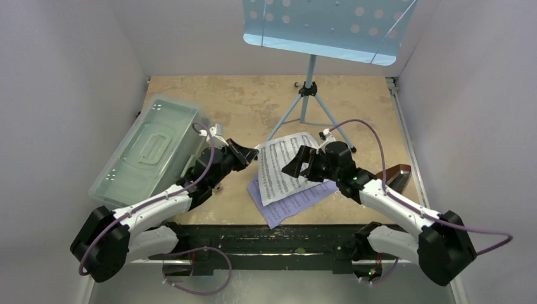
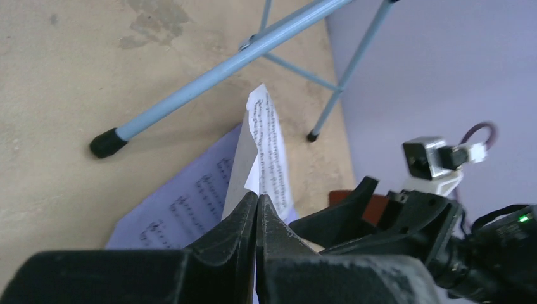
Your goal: Set up the instrument practice props
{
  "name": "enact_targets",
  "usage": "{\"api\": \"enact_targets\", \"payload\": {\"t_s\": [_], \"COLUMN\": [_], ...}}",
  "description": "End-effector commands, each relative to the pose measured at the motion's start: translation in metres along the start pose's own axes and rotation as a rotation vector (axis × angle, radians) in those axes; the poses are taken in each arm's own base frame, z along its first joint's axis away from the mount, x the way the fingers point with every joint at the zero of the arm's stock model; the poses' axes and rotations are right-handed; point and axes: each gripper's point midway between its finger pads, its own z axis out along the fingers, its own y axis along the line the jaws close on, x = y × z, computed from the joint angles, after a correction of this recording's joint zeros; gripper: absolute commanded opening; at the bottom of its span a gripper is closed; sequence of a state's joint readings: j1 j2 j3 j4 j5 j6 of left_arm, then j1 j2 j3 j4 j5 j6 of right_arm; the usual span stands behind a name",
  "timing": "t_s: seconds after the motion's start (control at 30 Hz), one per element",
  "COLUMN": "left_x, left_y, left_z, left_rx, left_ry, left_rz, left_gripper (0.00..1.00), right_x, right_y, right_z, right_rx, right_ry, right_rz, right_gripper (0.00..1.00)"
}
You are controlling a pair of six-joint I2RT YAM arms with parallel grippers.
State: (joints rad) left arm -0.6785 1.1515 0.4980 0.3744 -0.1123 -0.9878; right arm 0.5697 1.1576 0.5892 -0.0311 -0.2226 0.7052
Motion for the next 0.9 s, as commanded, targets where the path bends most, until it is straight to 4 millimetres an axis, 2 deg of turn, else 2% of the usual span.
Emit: {"api": "enact_targets", "payload": {"t_s": [0.0, 0.17, 0.33, 0.6, 0.73, 0.87], "left_x": [-0.025, -0.027, -0.038, -0.047, -0.046, -0.046], "left_y": [-0.031, -0.047, -0.069, -0.084, -0.089, -0.092], "left_z": [-0.013, -0.022, -0.034, -0.039, -0.04, -0.044], "left_rx": [0.097, 0.154, 0.262, 0.322, 0.361, 0.377], "left_ry": [-0.09, -0.065, -0.071, -0.063, -0.038, -0.032], "left_rz": [-0.217, -0.389, -0.528, -0.669, -0.716, -0.719], "left_gripper": [0.0, 0.0, 0.0, 0.0, 0.0, 0.0], "right_x": [-0.014, -0.011, 0.005, 0.034, 0.029, 0.008], "right_y": [0.037, 0.031, 0.016, -0.005, 0.006, 0.025], "right_z": [-0.022, -0.037, -0.039, -0.04, -0.039, -0.041], "right_rx": [-0.144, -0.131, -0.138, -0.146, -0.265, -0.356], "right_ry": [-0.071, -0.113, -0.117, -0.093, -0.108, -0.138], "right_rz": [0.311, 0.509, 0.618, 0.736, 0.776, 0.782], "right_gripper": [0.99, 0.99, 0.99, 0.99, 0.99, 0.99]}}
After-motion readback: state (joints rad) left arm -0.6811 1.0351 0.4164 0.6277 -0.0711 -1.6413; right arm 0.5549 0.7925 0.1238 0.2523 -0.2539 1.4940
